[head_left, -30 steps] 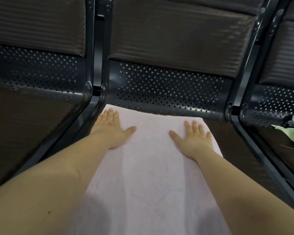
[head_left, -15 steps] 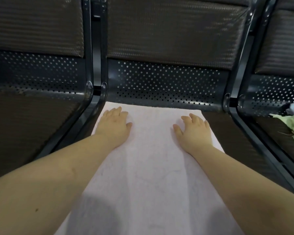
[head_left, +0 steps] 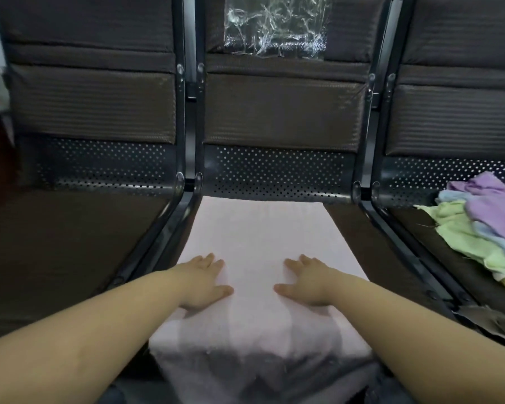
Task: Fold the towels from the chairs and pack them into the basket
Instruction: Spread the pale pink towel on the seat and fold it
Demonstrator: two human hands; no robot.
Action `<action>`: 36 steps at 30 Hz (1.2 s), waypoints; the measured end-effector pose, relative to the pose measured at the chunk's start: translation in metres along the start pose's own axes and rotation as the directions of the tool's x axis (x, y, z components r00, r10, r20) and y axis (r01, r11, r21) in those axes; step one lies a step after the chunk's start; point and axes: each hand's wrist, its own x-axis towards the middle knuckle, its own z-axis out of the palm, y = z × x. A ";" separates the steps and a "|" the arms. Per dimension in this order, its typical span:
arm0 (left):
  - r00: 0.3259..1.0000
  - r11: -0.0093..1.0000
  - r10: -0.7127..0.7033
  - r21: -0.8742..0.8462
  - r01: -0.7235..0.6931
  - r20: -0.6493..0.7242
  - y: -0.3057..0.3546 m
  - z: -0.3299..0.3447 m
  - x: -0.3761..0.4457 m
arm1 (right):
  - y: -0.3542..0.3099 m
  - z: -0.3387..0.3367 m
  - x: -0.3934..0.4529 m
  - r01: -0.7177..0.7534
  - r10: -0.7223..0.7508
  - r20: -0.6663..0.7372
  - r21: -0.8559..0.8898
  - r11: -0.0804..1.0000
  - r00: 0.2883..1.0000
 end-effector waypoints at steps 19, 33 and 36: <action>0.912 0.804 -0.402 -0.507 0.310 -0.079 -0.040 0.009 -0.044 | 0.076 -0.019 -0.055 -0.475 0.468 0.105 0.325 0.818 0.878; 0.948 0.461 -0.279 -0.887 -0.009 -0.155 -0.053 -0.006 -0.057 | 0.108 -0.020 -0.070 -0.040 0.199 -0.069 0.866 0.498 0.977; 0.983 0.439 -0.137 -0.897 -0.047 -0.119 -0.058 -0.004 -0.064 | 0.108 -0.023 -0.077 0.048 0.122 -0.131 0.851 0.523 0.984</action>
